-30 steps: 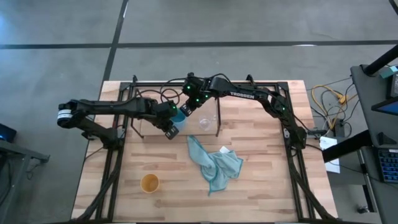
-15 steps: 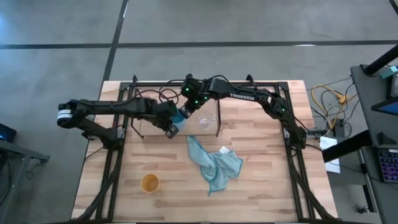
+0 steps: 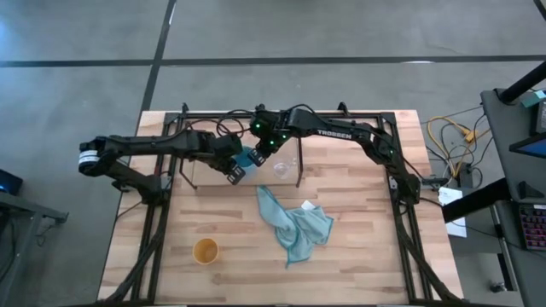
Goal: Stack small to large cups/mugs on shelf
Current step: Put the blue cup on the shelf, then put the yellow cup on the shelf
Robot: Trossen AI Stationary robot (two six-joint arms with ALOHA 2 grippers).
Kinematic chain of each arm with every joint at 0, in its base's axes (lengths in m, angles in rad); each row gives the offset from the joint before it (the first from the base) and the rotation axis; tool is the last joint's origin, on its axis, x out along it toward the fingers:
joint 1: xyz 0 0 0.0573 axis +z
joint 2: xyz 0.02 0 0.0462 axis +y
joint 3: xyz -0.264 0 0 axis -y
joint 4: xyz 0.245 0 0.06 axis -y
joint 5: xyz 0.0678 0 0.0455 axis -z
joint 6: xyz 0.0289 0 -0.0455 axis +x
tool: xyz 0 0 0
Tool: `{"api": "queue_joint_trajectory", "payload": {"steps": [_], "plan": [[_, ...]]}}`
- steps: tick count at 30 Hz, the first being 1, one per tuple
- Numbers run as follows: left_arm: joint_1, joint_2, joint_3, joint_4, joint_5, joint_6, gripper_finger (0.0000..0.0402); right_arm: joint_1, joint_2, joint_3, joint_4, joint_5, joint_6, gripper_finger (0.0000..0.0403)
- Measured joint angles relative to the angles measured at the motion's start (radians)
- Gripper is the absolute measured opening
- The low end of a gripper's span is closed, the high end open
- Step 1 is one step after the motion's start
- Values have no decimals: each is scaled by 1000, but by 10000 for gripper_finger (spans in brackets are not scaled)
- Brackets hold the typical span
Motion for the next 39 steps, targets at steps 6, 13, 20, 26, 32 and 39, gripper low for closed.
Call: {"api": "queue_joint_trajectory", "payload": {"steps": [6,13,20,26,32,39], "plan": [[23,-1,0,3,-2,9,0,1,-7,0,7,22,-11,9],[26,-46,0,-23,-1,26,0,2,-7,45,-1,53,-36,9],[26,-174,33,-86,68,24,0,10,-9,182,-150,58,-92,9],[2,-297,50,-90,170,22,0,63,-26,248,-295,57,-151,9],[-78,-380,49,-98,210,-89,0,147,-52,245,-321,57,-182,9],[-255,-390,49,-99,238,-159,0,225,-65,251,-321,58,-182,9]]}}
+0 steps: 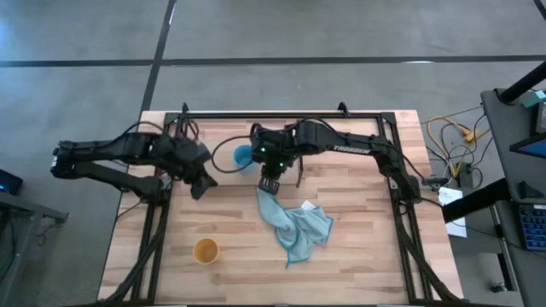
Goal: Stack small to large cups/mugs on shelf
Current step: Put the yellow cup on the shelf
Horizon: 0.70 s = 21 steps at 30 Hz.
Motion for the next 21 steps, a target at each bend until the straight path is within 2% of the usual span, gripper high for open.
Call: {"api": "queue_joint_trajectory", "payload": {"steps": [12,16,21], "plan": [[-430,137,-1,-7,-3,0,0,80,-40,1,-26,1,0,9],[-507,212,-1,-10,-61,0,0,82,-40,1,-26,2,1,9],[-525,304,-3,-25,-49,-1,0,83,-42,1,-31,3,48,9]]}}
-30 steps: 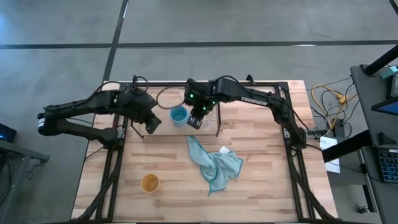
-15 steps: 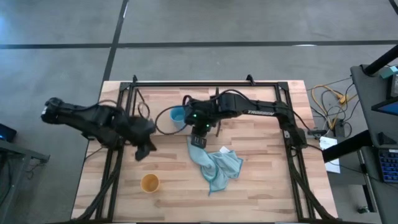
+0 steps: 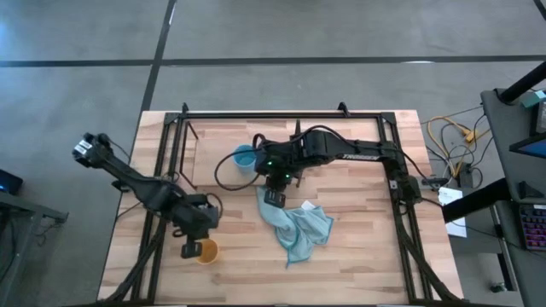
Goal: Stack small to large cups/mugs on shelf
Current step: Put the yellow cup on the shelf
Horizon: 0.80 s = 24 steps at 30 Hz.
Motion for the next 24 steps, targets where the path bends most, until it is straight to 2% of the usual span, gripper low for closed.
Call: {"api": "queue_joint_trajectory", "payload": {"steps": [9,19,24], "plan": [[2,80,-1,0,13,4,11,18,-37,0,-48,6,5,8],[5,87,-4,1,-6,0,109,21,-66,0,-46,23,5,9],[3,117,-30,1,0,0,128,23,-68,0,-60,23,7,8]]}}
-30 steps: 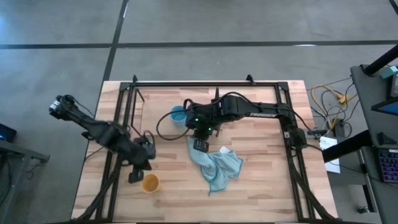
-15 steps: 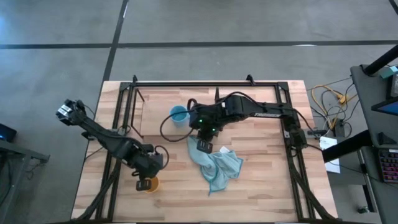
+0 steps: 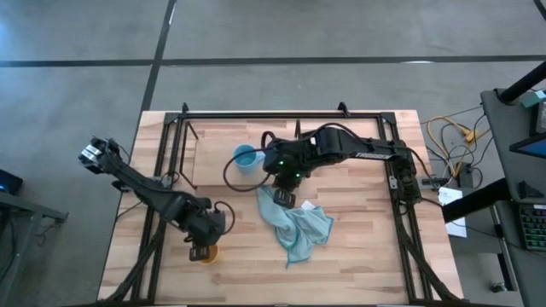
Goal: Stack small to large cups/mugs on shelf
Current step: Put the yellow cup on the shelf
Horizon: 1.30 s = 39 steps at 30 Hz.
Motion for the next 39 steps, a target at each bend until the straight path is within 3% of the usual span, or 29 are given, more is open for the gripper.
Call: {"api": "queue_joint_trajectory", "payload": {"steps": [15,26,32,39], "plan": [[-1,67,-7,-1,6,11,126,1,0,0,-14,0,16,9],[2,73,-10,-6,10,64,8,2,0,0,-13,0,13,9],[6,41,-9,-75,2,64,2,1,0,0,-13,0,4,8],[13,7,39,-269,-14,84,1,2,0,0,-12,0,4,8]]}}
